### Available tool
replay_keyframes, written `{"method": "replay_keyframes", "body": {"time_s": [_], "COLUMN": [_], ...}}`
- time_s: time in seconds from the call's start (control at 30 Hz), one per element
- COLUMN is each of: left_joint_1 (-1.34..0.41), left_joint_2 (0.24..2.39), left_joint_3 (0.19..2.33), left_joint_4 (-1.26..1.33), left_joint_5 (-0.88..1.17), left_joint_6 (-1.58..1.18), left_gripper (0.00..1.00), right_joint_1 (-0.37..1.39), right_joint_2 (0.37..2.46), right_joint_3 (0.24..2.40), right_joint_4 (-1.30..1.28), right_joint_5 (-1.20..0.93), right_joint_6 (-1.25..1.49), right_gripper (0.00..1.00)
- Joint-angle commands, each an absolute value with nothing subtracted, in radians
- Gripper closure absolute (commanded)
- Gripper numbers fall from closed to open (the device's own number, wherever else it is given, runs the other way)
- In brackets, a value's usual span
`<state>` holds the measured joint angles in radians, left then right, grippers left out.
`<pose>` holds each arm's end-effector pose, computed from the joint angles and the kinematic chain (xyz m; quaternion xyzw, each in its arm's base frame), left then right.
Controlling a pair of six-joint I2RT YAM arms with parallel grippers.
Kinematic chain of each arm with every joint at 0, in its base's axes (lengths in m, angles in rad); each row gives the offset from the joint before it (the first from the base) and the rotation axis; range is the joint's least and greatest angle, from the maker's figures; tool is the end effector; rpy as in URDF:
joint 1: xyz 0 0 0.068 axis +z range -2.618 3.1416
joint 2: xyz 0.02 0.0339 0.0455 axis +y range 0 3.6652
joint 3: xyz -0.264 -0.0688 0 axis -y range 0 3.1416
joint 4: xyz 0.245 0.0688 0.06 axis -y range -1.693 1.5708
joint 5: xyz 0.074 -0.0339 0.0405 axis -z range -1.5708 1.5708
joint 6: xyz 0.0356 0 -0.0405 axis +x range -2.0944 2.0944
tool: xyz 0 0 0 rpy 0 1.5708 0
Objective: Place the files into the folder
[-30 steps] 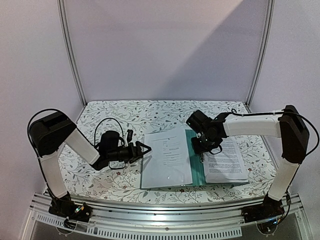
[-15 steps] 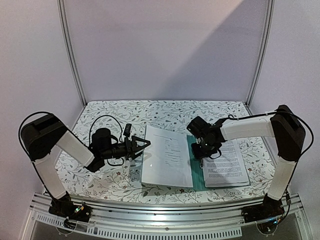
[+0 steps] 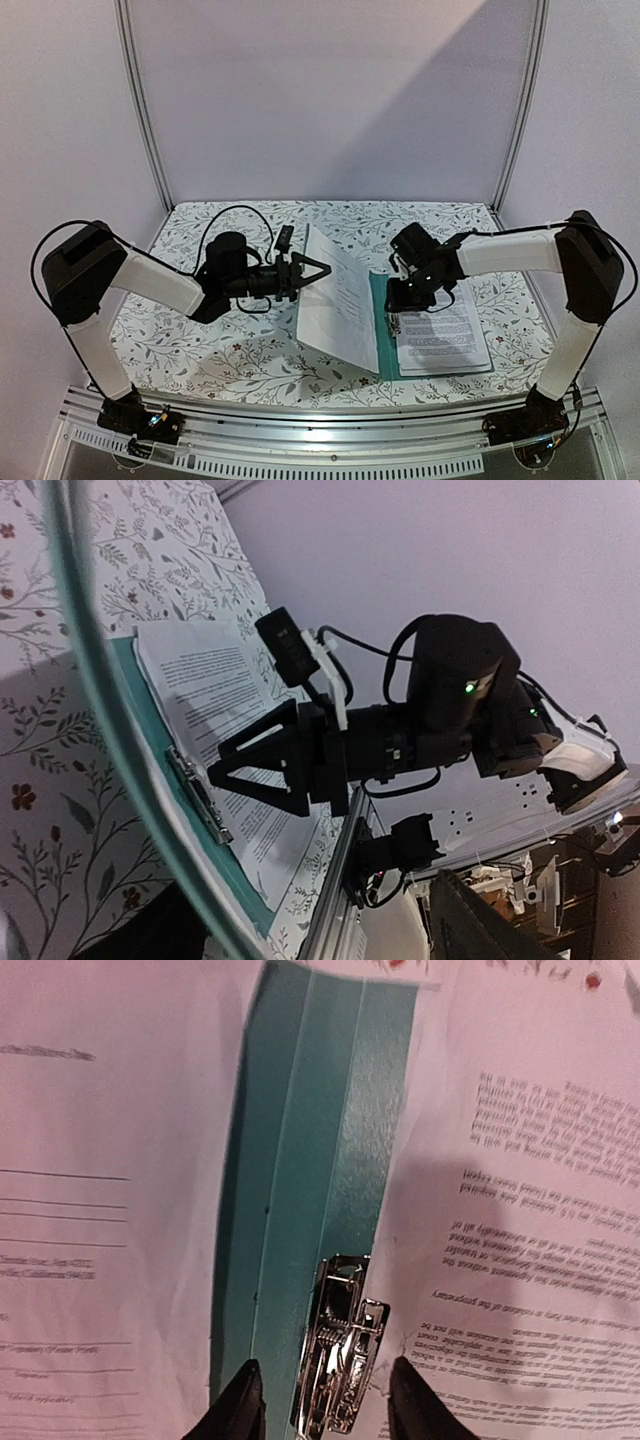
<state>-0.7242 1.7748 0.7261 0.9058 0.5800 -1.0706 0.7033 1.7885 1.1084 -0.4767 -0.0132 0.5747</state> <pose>0.2495 -0.2468 0.1748 0.0596 0.7457 -0.6253 0.2224 0.2661 0.2263 0.1635 -0.0642 0.9765 0.1278 0.1611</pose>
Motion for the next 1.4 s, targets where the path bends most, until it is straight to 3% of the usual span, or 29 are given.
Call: {"method": "replay_keyframes", "body": {"time_s": [0.0,0.13,0.17,0.2,0.33,0.47,0.6,0.93,1.37], "left_joint_1": [-0.781,-0.834,-0.852,-0.873,-0.989,-1.091,-1.125,-1.07,-1.01], "left_joint_2": [1.75,1.812,1.839,1.87,2.026,2.247,2.406,2.192,2.118], "left_joint_3": [0.861,1.037,1.096,1.176,1.508,1.87,2.059,1.913,1.582], "left_joint_4": [0.717,0.558,0.502,0.4,0.158,0.048,-0.039,-0.31,-0.278], "left_joint_5": [0.582,0.559,0.554,0.538,0.437,0.451,0.519,0.146,0.102], "left_joint_6": [-0.951,-0.858,-0.825,-0.785,-0.646,-0.647,-0.676,-0.42,-0.491], "left_gripper": [0.22,0.18,0.06,0.01,0.0,0.01,0.01,0.01,0.0], "right_joint_1": [0.619,0.52,0.495,0.452,0.327,0.315,0.311,0.311,0.28], "right_joint_2": [1.636,1.519,1.475,1.449,1.328,1.244,1.176,1.184,1.407], "right_joint_3": [1.104,1.084,1.074,1.066,1.081,1.13,1.09,0.903,0.787], "right_joint_4": [-0.519,-0.573,-0.582,-0.593,-0.668,-0.746,-0.74,-0.62,-0.542], "right_joint_5": [-0.076,-0.041,-0.025,-0.017,-0.012,0.21,0.327,0.248,0.145], "right_joint_6": [0.578,0.548,0.538,0.53,0.491,0.443,0.422,0.395,0.378], "right_gripper": [0.54,0.5,0.49,0.49,0.47,0.4,0.29,0.26,0.21]}}
